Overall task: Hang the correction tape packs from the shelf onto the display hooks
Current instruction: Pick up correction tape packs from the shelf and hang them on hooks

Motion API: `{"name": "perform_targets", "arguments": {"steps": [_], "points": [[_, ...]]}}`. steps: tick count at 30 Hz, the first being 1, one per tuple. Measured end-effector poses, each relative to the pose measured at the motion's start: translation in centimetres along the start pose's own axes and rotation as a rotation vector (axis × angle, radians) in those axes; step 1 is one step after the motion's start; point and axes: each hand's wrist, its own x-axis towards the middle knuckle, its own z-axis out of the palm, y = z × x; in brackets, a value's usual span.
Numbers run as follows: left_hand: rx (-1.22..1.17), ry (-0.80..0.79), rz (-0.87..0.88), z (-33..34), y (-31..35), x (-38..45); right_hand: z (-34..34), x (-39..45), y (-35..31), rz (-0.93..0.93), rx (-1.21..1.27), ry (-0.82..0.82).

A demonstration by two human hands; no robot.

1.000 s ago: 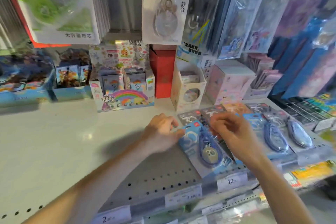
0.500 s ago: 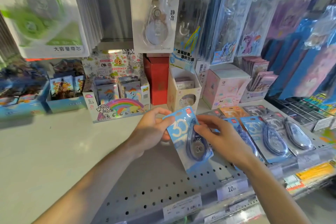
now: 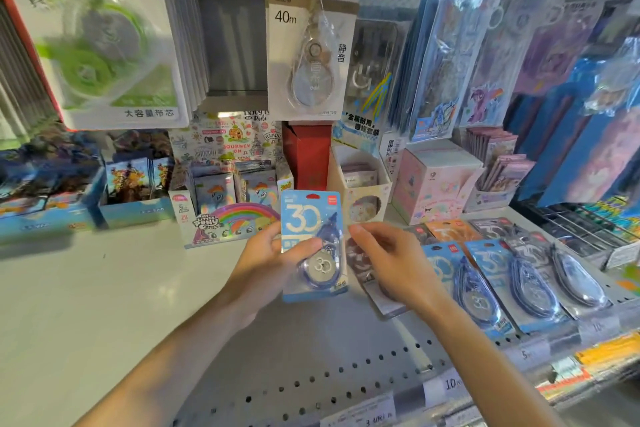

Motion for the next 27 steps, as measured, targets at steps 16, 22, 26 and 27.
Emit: {"name": "perform_targets", "arguments": {"steps": [16,22,26,27], "points": [[0.032,0.083,0.069,-4.5,0.2,-0.2,1.2,-1.8,2.1,-0.102,-0.524,-0.121],[0.018,0.111,0.074,-5.3,0.0,-0.7,2.7,-2.3,2.1,0.074,-0.612,-0.129],[0.027,0.154,0.068,-5.5,0.0,-0.9,2.5,-2.2,1.9,0.009,-0.500,-0.135],[0.027,0.171,0.065,-5.6,0.0,-0.9,2.4,-2.3,1.8,0.001,-0.487,-0.138]]}}
